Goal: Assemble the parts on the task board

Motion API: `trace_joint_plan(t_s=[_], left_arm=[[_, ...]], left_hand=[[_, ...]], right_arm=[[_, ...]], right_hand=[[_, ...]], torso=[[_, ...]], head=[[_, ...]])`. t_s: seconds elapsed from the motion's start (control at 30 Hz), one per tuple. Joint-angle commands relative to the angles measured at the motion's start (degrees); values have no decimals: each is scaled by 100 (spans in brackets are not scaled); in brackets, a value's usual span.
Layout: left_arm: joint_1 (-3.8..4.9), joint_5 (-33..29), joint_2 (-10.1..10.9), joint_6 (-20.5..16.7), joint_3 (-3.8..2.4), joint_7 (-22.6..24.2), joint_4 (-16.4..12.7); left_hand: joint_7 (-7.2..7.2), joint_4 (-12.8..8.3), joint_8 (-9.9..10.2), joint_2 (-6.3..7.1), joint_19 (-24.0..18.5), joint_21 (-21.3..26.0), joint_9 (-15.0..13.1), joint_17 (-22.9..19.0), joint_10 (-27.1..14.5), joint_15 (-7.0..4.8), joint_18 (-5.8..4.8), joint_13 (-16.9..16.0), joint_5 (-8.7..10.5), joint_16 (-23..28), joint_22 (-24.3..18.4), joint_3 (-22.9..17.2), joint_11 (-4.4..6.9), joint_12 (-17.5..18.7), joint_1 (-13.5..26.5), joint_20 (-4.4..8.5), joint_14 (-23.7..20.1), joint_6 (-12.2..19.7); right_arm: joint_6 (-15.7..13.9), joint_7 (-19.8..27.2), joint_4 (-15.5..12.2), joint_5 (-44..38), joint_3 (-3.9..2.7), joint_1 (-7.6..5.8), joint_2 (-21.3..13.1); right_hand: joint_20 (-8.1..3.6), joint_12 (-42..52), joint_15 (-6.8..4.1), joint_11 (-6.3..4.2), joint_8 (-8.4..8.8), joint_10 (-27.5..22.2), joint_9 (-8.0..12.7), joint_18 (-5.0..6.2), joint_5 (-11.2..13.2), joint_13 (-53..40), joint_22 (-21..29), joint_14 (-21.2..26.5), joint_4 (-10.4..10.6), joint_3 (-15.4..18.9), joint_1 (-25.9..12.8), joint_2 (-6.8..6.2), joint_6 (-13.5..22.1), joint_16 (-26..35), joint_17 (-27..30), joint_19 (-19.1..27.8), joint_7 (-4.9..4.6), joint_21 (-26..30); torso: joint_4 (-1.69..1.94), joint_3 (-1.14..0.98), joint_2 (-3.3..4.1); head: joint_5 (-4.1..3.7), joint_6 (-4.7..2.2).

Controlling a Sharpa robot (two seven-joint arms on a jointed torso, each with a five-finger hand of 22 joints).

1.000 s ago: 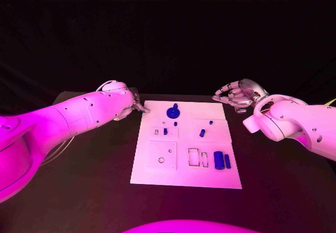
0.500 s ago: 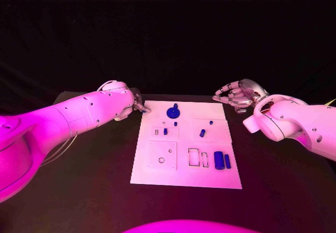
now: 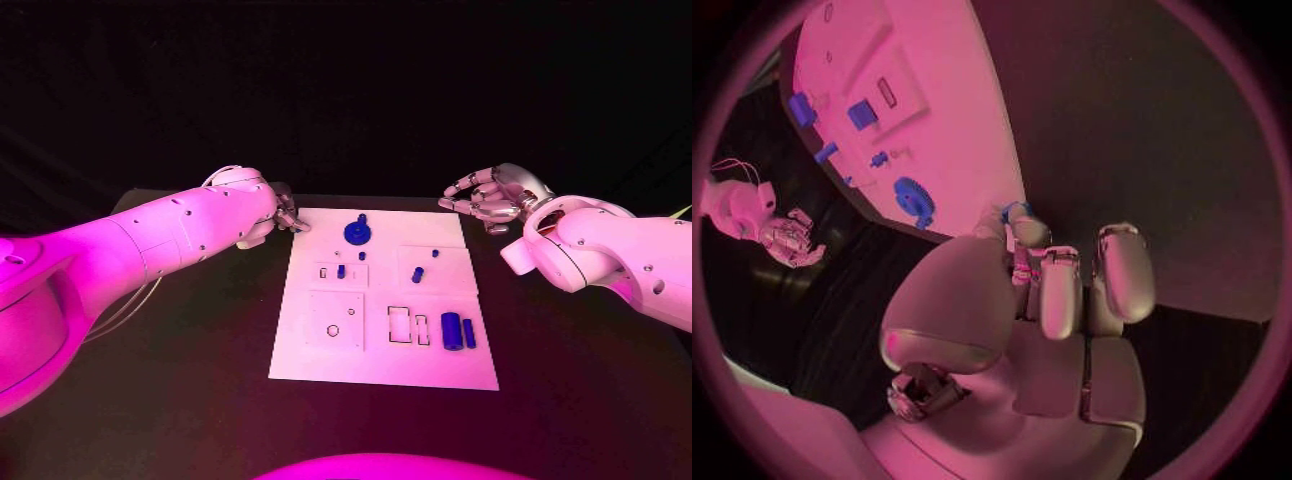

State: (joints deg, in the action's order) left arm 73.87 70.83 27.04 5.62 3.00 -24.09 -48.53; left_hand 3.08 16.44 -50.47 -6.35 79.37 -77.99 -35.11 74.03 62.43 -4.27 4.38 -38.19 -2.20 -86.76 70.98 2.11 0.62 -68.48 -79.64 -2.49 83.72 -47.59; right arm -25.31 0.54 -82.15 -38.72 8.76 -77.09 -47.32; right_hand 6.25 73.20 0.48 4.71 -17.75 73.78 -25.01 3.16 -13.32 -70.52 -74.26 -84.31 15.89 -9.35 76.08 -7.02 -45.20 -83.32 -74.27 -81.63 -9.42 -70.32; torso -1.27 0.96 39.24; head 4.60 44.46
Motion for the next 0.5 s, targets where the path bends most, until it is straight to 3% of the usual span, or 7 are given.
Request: trace_joint_plan(t_s=[0.03, 0.33, 0.5], left_arm=[[-14, -34, -4, 57, 9, 17, -12], [-15, -192, 30, 134, 9, 27, -6], [-16, -277, 56, 90, 5, 59, -16]], left_hand=[[9, -8, 162, -144, -150, 51, 216, 980, -175, 35, 36, 85, -68, -13, -69, -351, 5, 65, -287, 33, 408, 212], [88, 24, 266, -162, -293, 203, 286, 808, -424, 94, 83, 359, -70, 83, -276, -605, -64, 230, -301, -3, 328, 327], [124, 23, 305, -122, -340, 268, 326, 758, -522, 124, 102, 431, -69, 115, -349, -1180, -93, 281, -301, -38, 298, 383]], right_arm=[[21, 6, 2, -10, -1, 3, 6], [23, 7, 8, -10, -1, 4, 7], [25, 8, 12, -10, -1, 5, 8]], right_hand=[[-31, -31, -47, -30, -142, -44, -62, 130, -80, 20, -514, -279, 53, -65, -198, -51, 54, 35, -440, 36, 17, 114], [-31, -31, -47, -30, -142, -44, -62, 130, -80, 20, -514, -279, 53, -65, -198, -51, 54, 35, -440, 36, 17, 114], [-31, -31, -47, -30, -142, -44, -62, 130, -80, 20, -514, -279, 53, -65, -198, -51, 54, 35, -440, 36, 17, 114]], torso=[[2, 1, -2], [3, 5, 2], [4, 7, 0]], head=[[3, -2], [5, -7], [6, -14]])
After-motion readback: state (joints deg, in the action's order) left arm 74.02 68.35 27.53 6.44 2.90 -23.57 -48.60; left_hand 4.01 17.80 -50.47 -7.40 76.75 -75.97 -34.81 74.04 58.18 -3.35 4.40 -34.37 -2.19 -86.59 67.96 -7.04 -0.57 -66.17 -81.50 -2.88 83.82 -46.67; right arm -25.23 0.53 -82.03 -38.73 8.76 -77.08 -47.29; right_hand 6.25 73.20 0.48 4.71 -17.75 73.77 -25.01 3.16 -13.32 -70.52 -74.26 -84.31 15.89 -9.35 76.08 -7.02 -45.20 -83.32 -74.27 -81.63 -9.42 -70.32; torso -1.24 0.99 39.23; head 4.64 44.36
